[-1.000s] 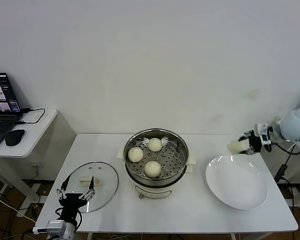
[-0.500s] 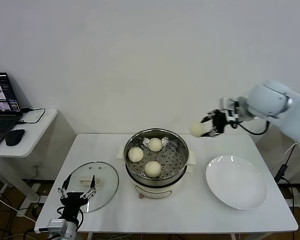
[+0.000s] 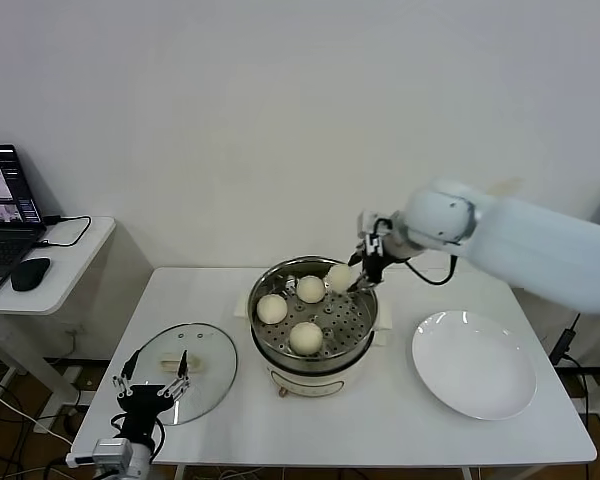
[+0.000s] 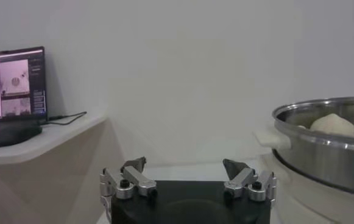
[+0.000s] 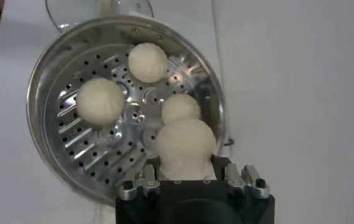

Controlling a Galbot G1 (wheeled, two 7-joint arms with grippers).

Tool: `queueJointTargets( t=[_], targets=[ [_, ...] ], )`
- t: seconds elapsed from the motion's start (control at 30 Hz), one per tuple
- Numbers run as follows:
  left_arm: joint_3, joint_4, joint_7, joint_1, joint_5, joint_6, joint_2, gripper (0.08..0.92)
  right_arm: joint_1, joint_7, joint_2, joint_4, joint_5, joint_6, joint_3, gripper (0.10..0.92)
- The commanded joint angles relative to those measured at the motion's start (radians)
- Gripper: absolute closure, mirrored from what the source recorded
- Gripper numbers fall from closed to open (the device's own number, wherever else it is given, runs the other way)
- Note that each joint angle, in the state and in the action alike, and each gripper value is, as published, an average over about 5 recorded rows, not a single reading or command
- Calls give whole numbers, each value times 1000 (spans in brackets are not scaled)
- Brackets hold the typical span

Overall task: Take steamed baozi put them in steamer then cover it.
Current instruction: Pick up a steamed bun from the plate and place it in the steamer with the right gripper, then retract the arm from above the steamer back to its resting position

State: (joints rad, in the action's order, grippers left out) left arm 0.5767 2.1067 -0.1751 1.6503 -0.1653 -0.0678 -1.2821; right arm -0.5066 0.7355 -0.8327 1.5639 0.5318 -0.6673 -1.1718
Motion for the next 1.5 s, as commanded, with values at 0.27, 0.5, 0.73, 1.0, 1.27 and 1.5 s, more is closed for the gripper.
queueJointTargets(
  t=[0.27,0.5,0.73,1.0,1.27,1.5],
  targets=[
    [5,-11,0,-5,-3,0,3,177,150,-43,-84,-93,-51,-61,-7,474],
    [1,-15,0,-9,-3,0,2,177,158,-40,-72,-83,-57,-60,8,472],
    [2,-15,0,-10,-3,0,3,177,136,-51,-26,-18,-33,-59,81,355],
    [2,-26,-2,-19,-3,1,7,177,187,-340,171,180,141,14,230,206],
    [2,-43,-6,-23,26,19,-3,177,802,-663,404,337,174,394,729,202],
    [5,-82,3,-20,103,66,-22,177,1559,-689,195,339,-88,670,1504,203]
  ],
)
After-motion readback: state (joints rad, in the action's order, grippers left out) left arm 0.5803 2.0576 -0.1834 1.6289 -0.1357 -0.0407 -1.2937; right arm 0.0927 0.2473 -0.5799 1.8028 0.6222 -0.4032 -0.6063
